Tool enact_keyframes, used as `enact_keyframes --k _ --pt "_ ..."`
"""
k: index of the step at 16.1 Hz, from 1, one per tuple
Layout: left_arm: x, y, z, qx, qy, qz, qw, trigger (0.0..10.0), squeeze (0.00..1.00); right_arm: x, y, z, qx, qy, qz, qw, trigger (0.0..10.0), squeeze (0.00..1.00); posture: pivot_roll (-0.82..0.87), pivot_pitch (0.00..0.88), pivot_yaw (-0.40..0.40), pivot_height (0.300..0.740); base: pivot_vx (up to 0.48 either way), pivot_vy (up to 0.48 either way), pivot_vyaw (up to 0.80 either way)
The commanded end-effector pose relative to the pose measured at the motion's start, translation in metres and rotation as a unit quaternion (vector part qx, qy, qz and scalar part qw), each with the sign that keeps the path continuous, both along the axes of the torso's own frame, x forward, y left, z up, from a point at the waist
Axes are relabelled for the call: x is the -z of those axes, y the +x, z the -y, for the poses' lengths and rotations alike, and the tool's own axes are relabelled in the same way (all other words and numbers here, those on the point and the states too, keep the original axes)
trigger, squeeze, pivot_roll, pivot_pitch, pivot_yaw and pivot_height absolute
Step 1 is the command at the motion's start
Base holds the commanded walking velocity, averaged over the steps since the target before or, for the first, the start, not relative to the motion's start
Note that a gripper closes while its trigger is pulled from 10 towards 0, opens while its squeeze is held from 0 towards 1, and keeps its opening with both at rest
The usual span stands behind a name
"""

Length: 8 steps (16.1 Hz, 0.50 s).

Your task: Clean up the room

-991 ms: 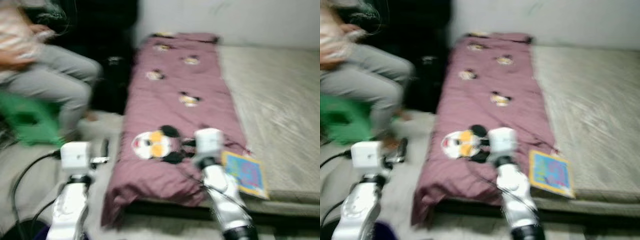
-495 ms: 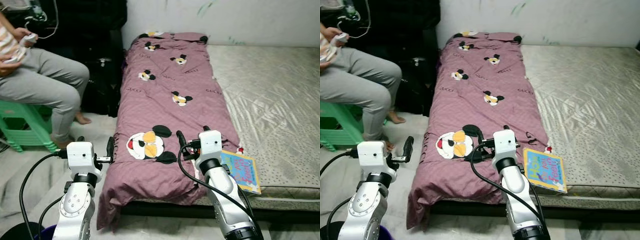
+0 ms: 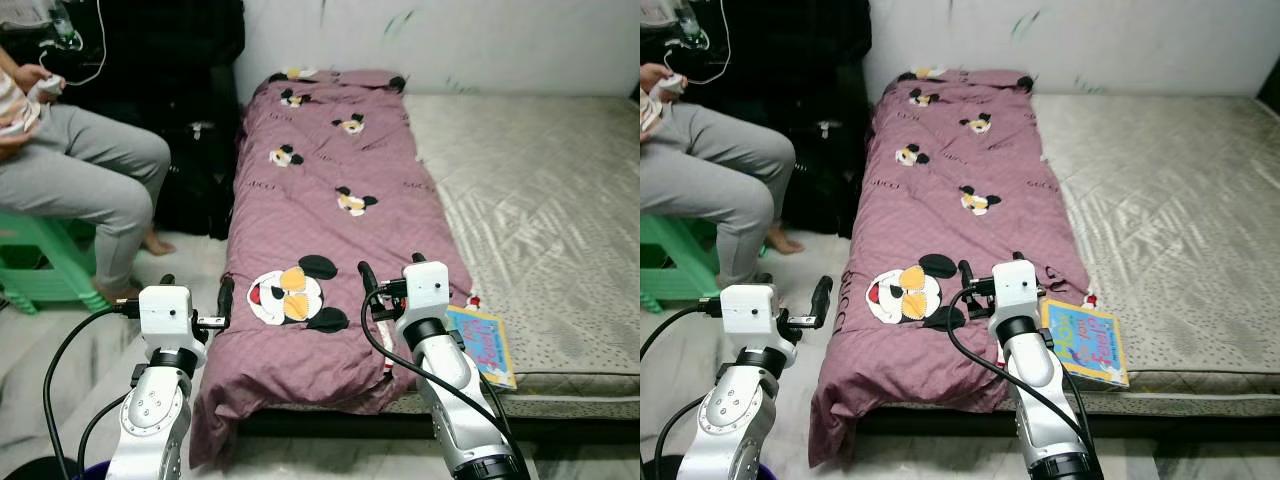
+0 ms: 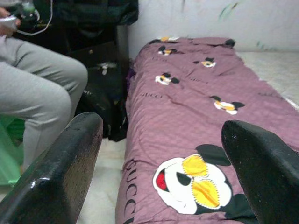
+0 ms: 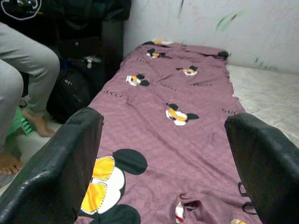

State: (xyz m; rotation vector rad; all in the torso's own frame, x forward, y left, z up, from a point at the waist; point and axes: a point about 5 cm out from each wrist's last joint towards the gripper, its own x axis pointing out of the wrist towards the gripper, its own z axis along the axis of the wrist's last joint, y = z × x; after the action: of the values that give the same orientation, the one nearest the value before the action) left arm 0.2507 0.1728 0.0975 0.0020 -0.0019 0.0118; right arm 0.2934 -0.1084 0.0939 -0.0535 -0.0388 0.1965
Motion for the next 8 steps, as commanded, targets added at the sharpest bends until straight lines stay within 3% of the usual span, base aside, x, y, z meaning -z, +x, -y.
enact_keyframes --k 1,8 --pt "0.0028 0.0005 -0.0035 -0.005 0.001 -0.01 1.0 10.0 0.0 -0.0002 0.0017 -0.0031 -0.003 -0.002 -0.002 1.0 10.0 0.0 0.04 0.071 0.004 0.74 0.0 0.0 0.0" --pt "0.0048 -0.0049 -0.004 -0.049 -0.025 -0.005 0.998 10.0 0.0 0.0047 0.0077 -0.0056 -0.04 -0.028 -0.016 0.999 10.0 0.0 0.07 0.064 -0.078 0.74 0.0 0.0 0.0"
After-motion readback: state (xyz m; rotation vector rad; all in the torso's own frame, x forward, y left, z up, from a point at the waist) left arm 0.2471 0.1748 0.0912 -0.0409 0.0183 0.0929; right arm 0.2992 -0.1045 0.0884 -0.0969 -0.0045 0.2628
